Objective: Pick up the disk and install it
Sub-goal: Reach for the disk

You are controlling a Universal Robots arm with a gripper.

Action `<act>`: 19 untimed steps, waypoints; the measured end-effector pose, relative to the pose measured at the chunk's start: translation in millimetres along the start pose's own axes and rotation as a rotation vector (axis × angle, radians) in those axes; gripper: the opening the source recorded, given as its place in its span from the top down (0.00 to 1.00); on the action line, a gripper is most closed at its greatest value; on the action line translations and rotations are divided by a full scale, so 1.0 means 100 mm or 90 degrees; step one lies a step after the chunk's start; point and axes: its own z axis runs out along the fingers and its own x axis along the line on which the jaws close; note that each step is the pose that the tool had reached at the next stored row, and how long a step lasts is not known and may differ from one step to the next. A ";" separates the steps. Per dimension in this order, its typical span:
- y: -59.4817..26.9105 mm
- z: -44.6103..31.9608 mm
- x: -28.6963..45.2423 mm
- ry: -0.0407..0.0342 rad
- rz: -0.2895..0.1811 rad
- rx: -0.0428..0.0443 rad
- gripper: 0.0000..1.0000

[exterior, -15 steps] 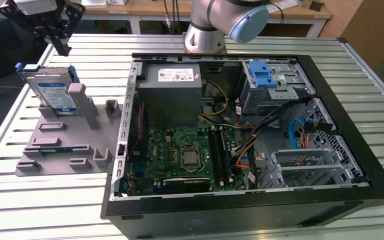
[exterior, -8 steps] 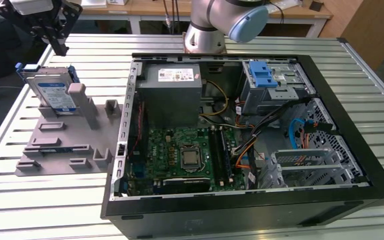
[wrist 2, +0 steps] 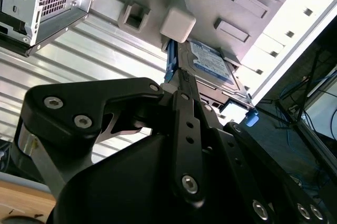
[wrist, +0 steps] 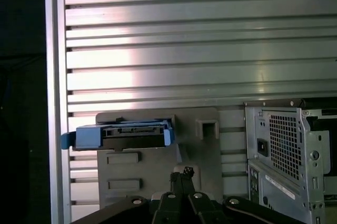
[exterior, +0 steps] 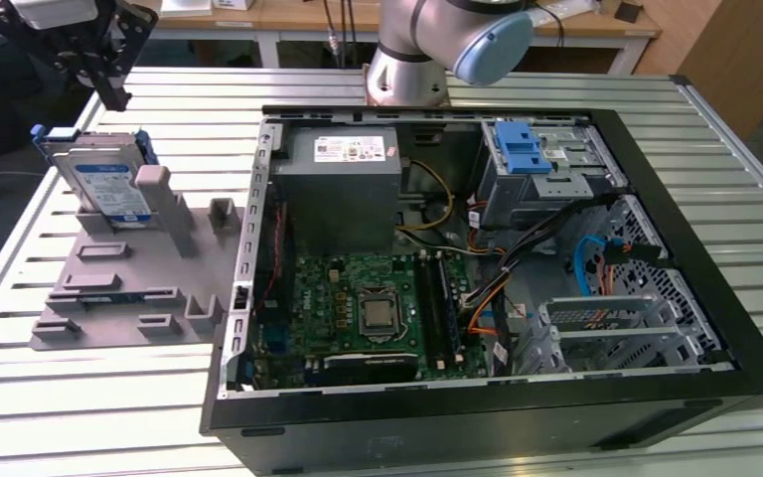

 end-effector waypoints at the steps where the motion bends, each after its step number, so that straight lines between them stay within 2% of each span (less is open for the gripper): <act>1: 0.001 0.000 0.006 0.0000 0.000 0.0000 0.89; 19: 0.006 0.005 0.118 0.0000 0.000 0.0000 0.89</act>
